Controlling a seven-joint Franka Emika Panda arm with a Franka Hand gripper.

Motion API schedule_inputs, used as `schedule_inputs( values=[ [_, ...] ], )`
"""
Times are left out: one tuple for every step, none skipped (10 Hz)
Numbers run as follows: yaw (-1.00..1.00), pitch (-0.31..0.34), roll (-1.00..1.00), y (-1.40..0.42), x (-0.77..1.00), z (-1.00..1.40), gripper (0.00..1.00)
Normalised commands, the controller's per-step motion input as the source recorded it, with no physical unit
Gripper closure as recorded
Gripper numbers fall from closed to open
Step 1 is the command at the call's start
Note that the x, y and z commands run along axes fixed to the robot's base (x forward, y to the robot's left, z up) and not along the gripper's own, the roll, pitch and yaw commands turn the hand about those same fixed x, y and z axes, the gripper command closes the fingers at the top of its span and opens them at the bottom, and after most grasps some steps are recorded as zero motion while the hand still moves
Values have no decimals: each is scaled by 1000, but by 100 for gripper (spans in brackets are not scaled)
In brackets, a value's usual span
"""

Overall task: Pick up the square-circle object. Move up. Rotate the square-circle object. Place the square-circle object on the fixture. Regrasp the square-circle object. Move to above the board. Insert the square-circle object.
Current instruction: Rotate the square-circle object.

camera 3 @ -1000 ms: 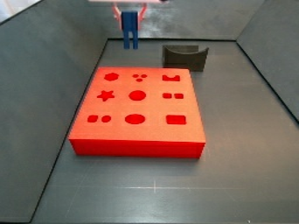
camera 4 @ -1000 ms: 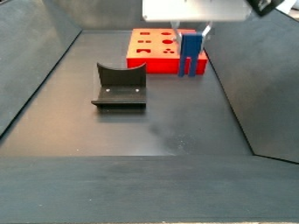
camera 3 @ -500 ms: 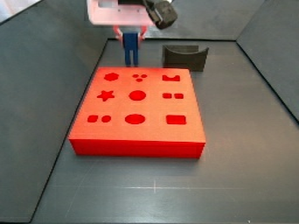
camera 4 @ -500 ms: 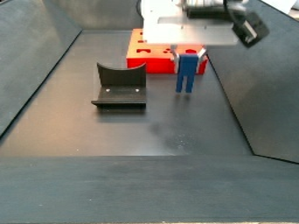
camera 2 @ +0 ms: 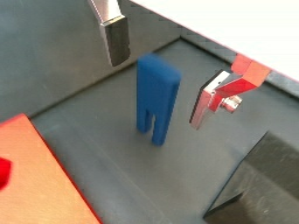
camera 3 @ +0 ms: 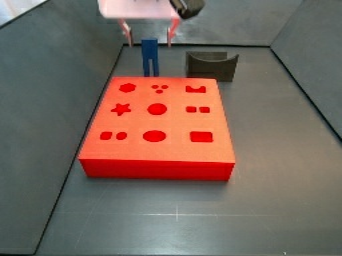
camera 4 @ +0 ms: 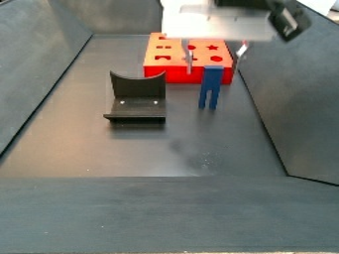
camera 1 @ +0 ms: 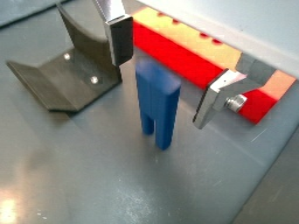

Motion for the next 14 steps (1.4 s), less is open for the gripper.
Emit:
schedule_inputs(
  values=[
    [-21,54,-178,12,-8,739,0],
    [-26,58,-175,13,-9,564,0],
    [-33,62,-171,14,-6,323,0],
    [1000,5,-13,0,0,0,0],
    [1000,5,-13,-2,19,-126,0],
    [1000,4,-13,-9,37,-109,0],
    [1000,2,-13,-2,39,-57,0],
    [1000,2,-13,-3,37,-40,0],
    [1000,1,-14,-2,36,-33,0],
    [1000,1,-14,-2,36,-32,0],
    [1000,1,-14,-2,37,-30,0],
    [1000,1,-15,-2,38,-28,0],
    [1000,1,-15,-2,38,-27,0],
    [1000,1,-16,-2,38,-26,0]
  ],
)
